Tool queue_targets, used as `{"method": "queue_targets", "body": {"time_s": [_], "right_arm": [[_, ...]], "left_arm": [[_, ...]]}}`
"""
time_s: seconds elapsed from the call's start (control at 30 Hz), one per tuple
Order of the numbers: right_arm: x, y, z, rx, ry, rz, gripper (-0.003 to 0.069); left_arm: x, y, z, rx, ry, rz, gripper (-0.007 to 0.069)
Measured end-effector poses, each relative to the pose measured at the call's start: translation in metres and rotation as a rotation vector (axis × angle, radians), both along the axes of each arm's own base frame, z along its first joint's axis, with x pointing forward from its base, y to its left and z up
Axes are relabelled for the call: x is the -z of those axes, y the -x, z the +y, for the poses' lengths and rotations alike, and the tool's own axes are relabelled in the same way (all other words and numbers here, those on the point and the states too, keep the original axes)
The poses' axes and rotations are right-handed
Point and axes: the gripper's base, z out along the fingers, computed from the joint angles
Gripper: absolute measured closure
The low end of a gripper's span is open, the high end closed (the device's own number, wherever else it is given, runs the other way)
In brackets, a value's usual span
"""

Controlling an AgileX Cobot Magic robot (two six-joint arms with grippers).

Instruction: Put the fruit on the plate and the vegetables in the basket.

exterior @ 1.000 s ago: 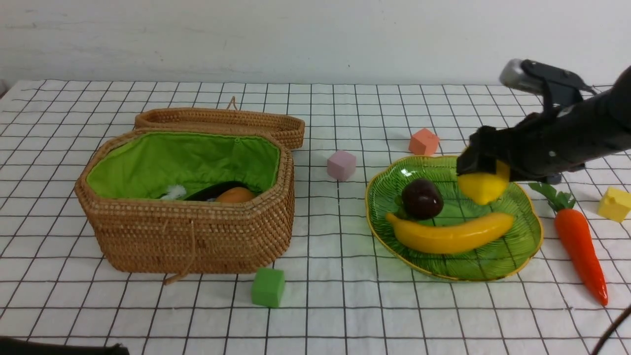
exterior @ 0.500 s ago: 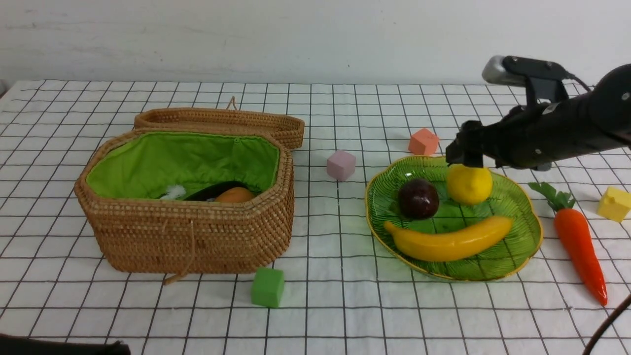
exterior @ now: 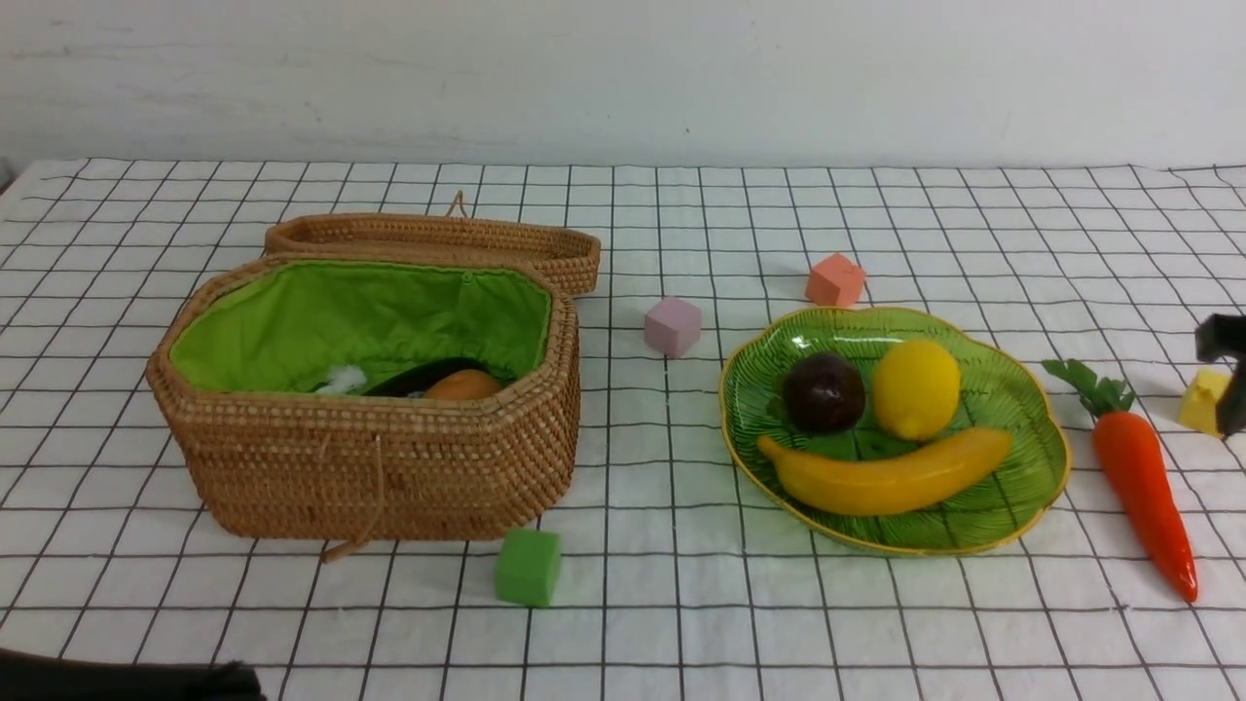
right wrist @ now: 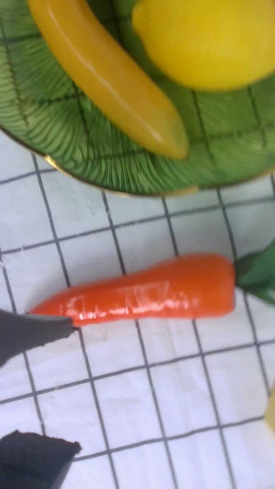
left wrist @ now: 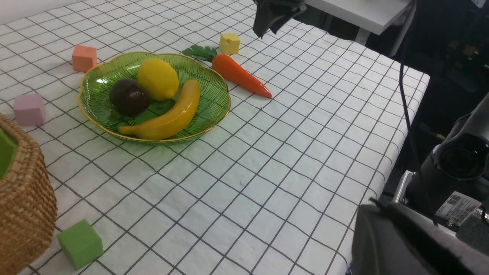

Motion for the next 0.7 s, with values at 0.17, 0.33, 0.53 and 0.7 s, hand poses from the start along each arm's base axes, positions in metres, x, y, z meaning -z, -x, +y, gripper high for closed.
{"method": "queue_targets", "body": {"time_s": [0.17,0.33,0.53,0.7], "right_arm": [[0.038,-0.018,-0.001,0.012,-0.042,0.021,0.0198],[0.072,-0.035,0.001,-0.048,-0.016,0.030,0.0120],[0.092,-0.040,0.000,-0.089,0.000,0.058,0.0144],[0.100,-0.042,0.000,-0.109,0.005,0.076,0.0263]], "left_arm": [[-0.002,-0.001,0.000,-0.011,0.020,-0.015,0.0617],[-0.005,-0.004,0.001,-0.041,0.028,-0.057,0.0617],[-0.004,-0.006,0.002,-0.052,0.010,-0.078,0.0617],[-0.004,-0.006,0.002,-0.054,0.006,-0.082,0.0617]]}}
